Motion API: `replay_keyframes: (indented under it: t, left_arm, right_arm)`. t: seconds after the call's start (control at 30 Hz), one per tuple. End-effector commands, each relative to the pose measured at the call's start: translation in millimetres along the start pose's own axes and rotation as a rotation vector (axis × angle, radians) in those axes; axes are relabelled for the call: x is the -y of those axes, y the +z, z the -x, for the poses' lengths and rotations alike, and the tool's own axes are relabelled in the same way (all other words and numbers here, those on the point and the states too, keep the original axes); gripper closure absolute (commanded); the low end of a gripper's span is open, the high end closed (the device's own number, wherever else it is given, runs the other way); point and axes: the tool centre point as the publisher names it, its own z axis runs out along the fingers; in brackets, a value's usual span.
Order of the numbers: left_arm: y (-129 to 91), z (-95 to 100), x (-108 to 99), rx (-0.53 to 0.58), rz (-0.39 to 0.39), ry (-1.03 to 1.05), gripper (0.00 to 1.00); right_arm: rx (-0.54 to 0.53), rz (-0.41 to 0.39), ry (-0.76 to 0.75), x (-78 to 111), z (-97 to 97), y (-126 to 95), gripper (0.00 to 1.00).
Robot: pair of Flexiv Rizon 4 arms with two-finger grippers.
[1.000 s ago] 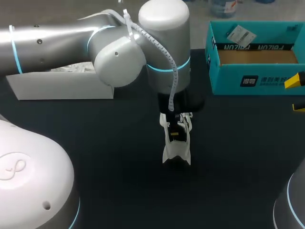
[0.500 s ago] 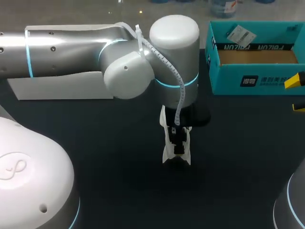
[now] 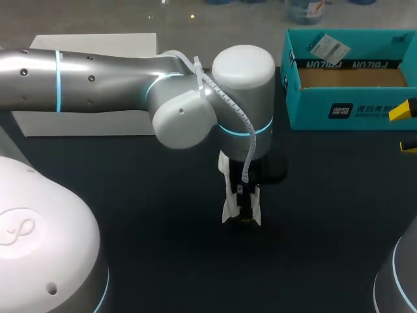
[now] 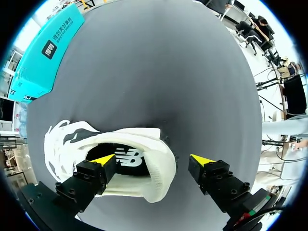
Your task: Take the shoe out of the shoebox, open the shoe tongue, remove and reinsert the insole, then place the shoe into the shoebox
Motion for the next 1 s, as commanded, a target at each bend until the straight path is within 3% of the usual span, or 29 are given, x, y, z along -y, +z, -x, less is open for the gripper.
replay_keyframes:
  t: [0.03,0.67,0.7,0.77,0.9,0.97,1.0]
  left_arm:
    - [9.2,3.3,2.1,-0.002,0.008,0.007,0.0]
    - [36.3,2.3,-6.4,-0.009,0.047,-0.014,0.02]
    - [36.4,2.2,-6.1,-0.01,0.046,-0.016,0.11]
    - [36.5,1.1,-5.5,-0.011,0.047,-0.014,0.16]
    - [35.5,-0.7,-4.7,-0.021,0.05,0.0,0.51]
    - [36.6,-0.8,-4.8,-0.025,0.059,0.009,0.58]
    - [37.1,-1.1,-5.0,-0.026,0.062,0.012,0.71]
  right_arm:
    - [0.003,0.003,0.001,1.5,-0.1,0.2,0.0]
    - [0.003,0.003,0.001,1.5,-0.1,0.2,0.0]
    - [0.003,0.003,0.001,1.5,-0.1,0.2,0.0]
    - [0.003,0.003,0.001,1.5,-0.1,0.2,0.0]
    - [0.003,0.003,0.001,1.5,-0.1,0.2,0.0]
    - [0.003,0.003,0.001,1.5,-0.1,0.2,0.0]
    - [0.003,0.003,0.001,1.5,-0.1,0.2,0.0]
